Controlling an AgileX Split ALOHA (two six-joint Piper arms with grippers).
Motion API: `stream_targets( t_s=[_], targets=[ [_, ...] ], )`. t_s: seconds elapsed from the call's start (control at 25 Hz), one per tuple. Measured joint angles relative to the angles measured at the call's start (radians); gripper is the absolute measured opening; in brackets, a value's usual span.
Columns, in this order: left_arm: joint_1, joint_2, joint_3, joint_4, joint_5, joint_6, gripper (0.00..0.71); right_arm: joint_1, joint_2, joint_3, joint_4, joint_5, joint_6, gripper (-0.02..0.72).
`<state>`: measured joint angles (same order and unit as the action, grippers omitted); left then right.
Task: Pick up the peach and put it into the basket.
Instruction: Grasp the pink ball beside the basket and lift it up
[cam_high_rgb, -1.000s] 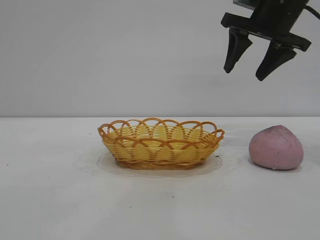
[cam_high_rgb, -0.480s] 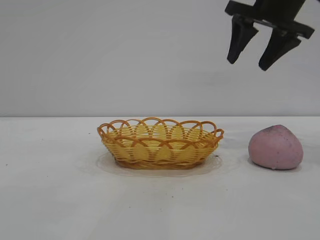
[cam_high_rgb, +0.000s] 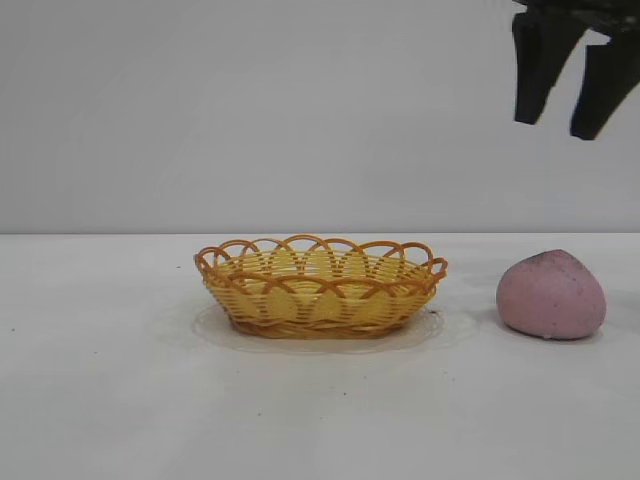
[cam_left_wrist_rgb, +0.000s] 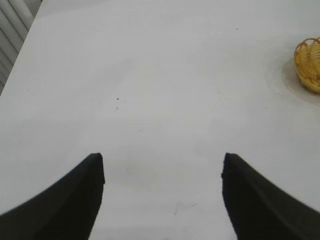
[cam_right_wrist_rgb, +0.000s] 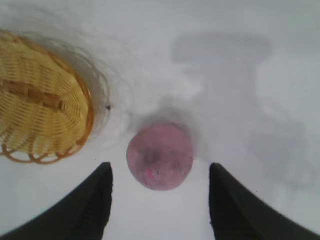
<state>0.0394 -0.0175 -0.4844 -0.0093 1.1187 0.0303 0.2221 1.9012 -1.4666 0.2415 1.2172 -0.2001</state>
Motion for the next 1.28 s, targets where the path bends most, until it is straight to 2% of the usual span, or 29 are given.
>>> stream_targets(
  t_s=[0.16,0.36,0.52,0.6,0.68,0.72,0.76,0.88,1.04,1.28],
  targets=[
    [0.000,0.000,0.000,0.000,0.000,0.000,0.442,0.047,0.083,0.000,-0.030,-0.009,0.026,0.413],
    [0.000,0.000,0.000,0.000,0.000,0.000,0.442,0.049,0.162,0.000,-0.050,-0.021,0.039,0.413],
    [0.000,0.000,0.000,0.000,0.000,0.000,0.442,0.049,0.201,-0.002,-0.052,-0.027,0.041,0.256],
    [0.000,0.000,0.000,0.000,0.000,0.000,0.442,0.049,0.205,-0.004,-0.051,-0.027,0.023,0.110],
    [0.000,0.000,0.000,0.000,0.000,0.000,0.442,0.049,0.205,-0.008,-0.051,-0.025,0.001,0.048],
    [0.000,0.000,0.000,0.000,0.000,0.000,0.442,0.049,0.205,-0.013,-0.049,-0.020,-0.003,0.059],
    [0.000,0.000,0.000,0.000,0.000,0.000,0.442,0.049,0.203,-0.020,-0.045,-0.013,-0.008,0.000],
    [0.000,0.000,0.000,0.000,0.000,0.000,0.442,0.049,0.175,-0.053,-0.019,-0.005,-0.014,0.000],
    [0.000,0.000,0.000,0.000,0.000,0.000,0.442,0.056,0.117,-0.143,0.058,-0.003,-0.018,0.000],
    [0.000,0.000,0.000,0.000,0.000,0.000,0.442,0.183,0.104,-0.243,0.091,-0.001,-0.022,0.000]
  ],
)
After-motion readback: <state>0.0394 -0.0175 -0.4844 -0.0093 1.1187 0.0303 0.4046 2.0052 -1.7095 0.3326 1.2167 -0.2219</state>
